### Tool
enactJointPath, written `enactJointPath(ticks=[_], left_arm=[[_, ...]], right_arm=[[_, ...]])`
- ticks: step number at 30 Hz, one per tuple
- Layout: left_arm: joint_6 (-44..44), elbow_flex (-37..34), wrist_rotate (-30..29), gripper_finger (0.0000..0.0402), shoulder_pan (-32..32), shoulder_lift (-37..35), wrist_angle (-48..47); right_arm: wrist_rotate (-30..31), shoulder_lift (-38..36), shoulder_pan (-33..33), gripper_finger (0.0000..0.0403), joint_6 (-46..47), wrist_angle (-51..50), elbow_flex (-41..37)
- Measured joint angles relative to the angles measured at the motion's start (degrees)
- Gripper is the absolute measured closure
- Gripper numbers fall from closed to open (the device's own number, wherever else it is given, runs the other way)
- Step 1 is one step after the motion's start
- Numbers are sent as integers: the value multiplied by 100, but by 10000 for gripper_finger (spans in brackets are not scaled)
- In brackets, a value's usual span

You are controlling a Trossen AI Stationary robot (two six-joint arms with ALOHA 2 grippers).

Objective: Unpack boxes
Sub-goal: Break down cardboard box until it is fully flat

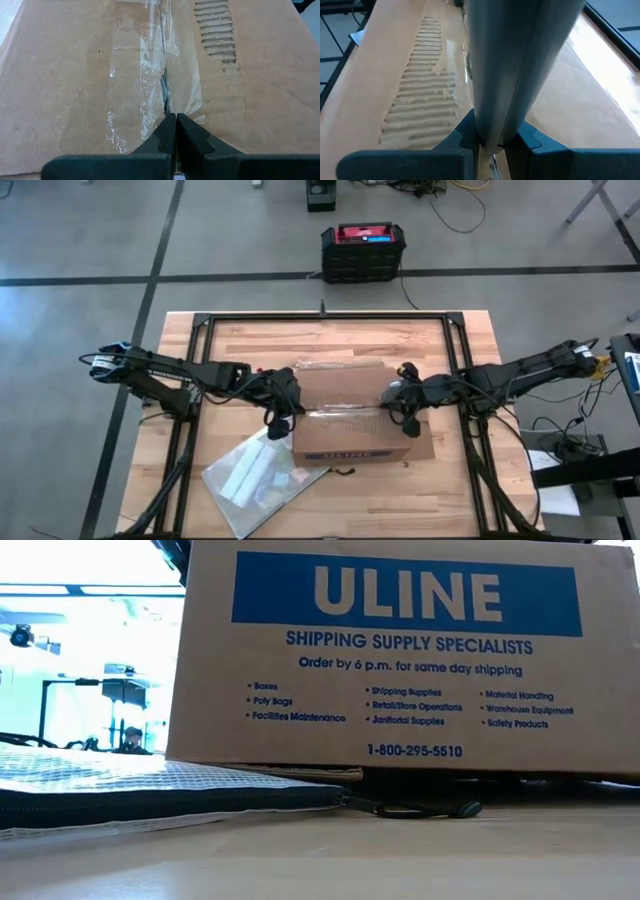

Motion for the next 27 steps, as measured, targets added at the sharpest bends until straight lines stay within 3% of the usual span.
enactJointPath(ticks=[27], left_arm=[[-133,-2,-2,401,9,192,150]], right_arm=[[93,-1090,156,363,627,-1354,-2]])
